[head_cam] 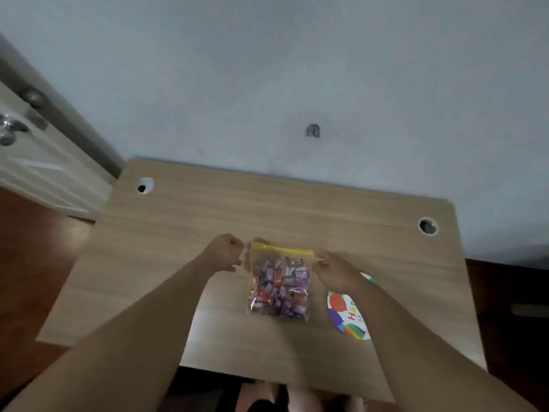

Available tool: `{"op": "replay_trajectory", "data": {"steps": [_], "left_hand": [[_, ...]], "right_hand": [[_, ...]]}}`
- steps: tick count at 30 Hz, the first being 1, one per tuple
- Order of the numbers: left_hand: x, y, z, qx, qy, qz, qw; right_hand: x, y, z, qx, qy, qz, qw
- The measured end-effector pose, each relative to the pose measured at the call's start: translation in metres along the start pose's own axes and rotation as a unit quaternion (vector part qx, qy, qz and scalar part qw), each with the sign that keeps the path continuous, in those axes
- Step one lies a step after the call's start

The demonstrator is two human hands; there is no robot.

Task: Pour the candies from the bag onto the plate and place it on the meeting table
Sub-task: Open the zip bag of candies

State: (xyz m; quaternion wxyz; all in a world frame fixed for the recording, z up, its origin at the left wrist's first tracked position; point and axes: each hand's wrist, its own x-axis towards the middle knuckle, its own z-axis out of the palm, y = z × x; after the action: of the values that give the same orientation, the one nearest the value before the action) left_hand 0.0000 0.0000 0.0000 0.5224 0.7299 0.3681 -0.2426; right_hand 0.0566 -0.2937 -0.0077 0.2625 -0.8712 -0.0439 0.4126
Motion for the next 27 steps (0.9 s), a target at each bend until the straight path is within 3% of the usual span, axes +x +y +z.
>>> {"op": "replay_trajectory", "data": {"steps": [4, 10, 13, 17, 22, 27], "left_hand": [[0.02, -0.024, 0.035, -0.199, -0.031, -0.088, 0.976], [0.045, -0.043, 0.065, -0.291, 0.054, -0.066, 0.953], [0.051, -0.051, 0.067, -0.25, 0.073, -0.057, 0.964], [0.04, -0.05, 0.063, -0.157, 0.058, 0.029, 0.985], [0.012, -0.047, 0.058, -0.099, 0.011, 0.168, 0.981], [-0.021, -0.04, 0.054, -0.072, -0.002, 0.267, 0.961]], "right_hand": [[0.011, 0.016, 0.035, 0.061, -0.026, 0.036, 0.997], [0.018, 0.028, 0.058, 0.13, -0.038, 0.049, 0.99], [0.015, 0.031, 0.057, 0.147, -0.042, 0.048, 0.987], [0.011, 0.028, 0.042, 0.054, 0.01, 0.021, 0.998], [-0.007, 0.007, 0.01, -0.045, 0.101, -0.129, 0.985], [-0.035, -0.018, -0.006, -0.142, 0.056, -0.223, 0.963]]}}
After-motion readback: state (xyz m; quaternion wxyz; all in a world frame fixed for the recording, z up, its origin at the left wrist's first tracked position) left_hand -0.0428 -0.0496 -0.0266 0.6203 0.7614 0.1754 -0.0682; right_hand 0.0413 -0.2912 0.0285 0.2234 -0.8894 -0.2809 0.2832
